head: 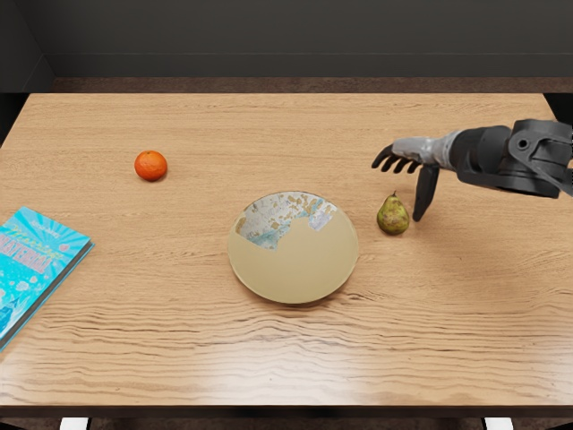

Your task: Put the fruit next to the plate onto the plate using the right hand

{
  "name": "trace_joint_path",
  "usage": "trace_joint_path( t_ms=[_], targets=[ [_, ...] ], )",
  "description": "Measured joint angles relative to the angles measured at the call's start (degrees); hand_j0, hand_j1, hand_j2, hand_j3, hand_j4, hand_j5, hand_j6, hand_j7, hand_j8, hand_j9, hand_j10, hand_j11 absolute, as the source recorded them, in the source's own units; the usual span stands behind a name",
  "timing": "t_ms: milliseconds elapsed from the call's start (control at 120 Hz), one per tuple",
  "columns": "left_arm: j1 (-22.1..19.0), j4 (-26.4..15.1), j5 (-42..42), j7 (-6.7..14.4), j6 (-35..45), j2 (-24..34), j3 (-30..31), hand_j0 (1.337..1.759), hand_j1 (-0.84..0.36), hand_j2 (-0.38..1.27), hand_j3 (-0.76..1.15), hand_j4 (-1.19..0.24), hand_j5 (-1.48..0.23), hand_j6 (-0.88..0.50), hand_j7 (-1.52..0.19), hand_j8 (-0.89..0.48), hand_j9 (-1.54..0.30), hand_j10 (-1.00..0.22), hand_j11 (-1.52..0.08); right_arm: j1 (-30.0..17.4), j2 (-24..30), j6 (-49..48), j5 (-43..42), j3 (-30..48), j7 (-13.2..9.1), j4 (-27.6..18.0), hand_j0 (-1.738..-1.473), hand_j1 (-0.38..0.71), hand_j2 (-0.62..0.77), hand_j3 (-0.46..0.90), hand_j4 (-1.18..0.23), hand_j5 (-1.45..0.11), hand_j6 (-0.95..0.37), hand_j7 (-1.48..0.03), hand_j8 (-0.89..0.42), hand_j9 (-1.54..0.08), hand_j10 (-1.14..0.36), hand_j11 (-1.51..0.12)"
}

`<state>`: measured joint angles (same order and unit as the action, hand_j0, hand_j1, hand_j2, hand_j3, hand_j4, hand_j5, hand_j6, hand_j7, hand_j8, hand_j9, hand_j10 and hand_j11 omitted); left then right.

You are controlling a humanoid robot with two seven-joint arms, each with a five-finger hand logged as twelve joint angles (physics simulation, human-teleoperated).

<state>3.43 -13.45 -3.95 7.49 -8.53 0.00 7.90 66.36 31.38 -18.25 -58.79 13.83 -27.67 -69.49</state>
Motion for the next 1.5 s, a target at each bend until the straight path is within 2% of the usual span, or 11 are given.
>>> trace_joint_path(
  t_ms=[167,700,975,1067,1250,1333,1500],
  targets=[
    [0.0,0.0,0.0,0.0,0.0,0.0,0.0,1.658,0.35,0.0,0.0,0.0,0.0,0.0,0.0,0.0,0.0,0.0,0.0,-2.07,-0.23,1.75,-0.77,-0.07,-0.15,-2.67,-1.658,0.03,-0.06,0.0,-0.32,-0.41,-0.32,-0.41,-0.32,-0.41,-0.32,-0.41],
    [0.0,0.0,0.0,0.02,0.0,0.0,0.0,1.658,0.35,0.0,0.0,0.0,0.0,0.0,0.0,0.0,0.0,0.0,0.0,-6.17,2.14,7.69,-1.67,0.03,-0.19,-8.62,-1.658,0.18,-0.09,0.0,-0.44,-0.57,-0.44,-0.57,-0.44,-0.57,-0.44,-0.57],
    [0.0,0.0,0.0,0.0,0.0,0.0,-0.01,1.658,0.35,0.0,0.0,0.0,0.0,0.0,0.0,0.0,0.0,0.0,0.0,-9.46,3.93,13.14,-3.5,0.04,-0.19,-11.92,-1.658,0.22,-0.09,0.0,-0.49,-0.6,-0.48,-0.62,-0.44,-0.62,-0.48,-0.62],
    [0.0,0.0,0.01,-0.01,0.0,0.0,-0.01,1.658,0.35,0.0,0.0,0.0,0.0,0.0,0.0,0.0,0.0,0.0,0.0,-10.35,4.03,14.21,-3.94,0.03,-0.21,-12.79,-1.658,0.25,-0.11,0.0,-0.51,-0.6,-0.47,-0.63,-0.39,-0.62,-0.49,-0.62],
    [0.0,0.0,0.02,-0.02,0.0,0.0,-0.03,1.658,0.35,0.0,0.0,0.0,0.0,0.0,0.0,0.0,0.0,0.0,0.0,-11.45,4.08,15.19,-5.05,0.36,-0.21,-13.31,-1.651,0.3,0.0,0.0,-0.56,-0.6,-0.44,-0.66,-0.36,-0.66,-0.5,-0.66],
    [0.0,0.0,0.01,-0.01,0.0,0.0,-0.02,1.658,0.35,0.0,0.0,0.0,0.0,0.0,0.0,0.0,0.0,0.0,0.0,-11.63,4.12,15.22,-5.0,0.6,-0.2,-13.44,-1.652,0.28,0.11,0.0,-0.57,-0.64,-0.52,-0.69,-0.4,-0.69,-0.51,-0.69],
    [0.0,0.0,0.0,0.0,0.0,0.0,0.0,1.658,0.35,0.0,0.0,0.0,0.0,0.0,0.0,0.0,0.0,0.0,0.0,-11.69,5.48,15.1,-4.83,1.39,-0.21,-15.5,-1.656,0.26,0.2,0.0,-0.58,-0.72,-0.58,-0.74,-0.46,-0.74,-0.55,-0.74]
  ],
)
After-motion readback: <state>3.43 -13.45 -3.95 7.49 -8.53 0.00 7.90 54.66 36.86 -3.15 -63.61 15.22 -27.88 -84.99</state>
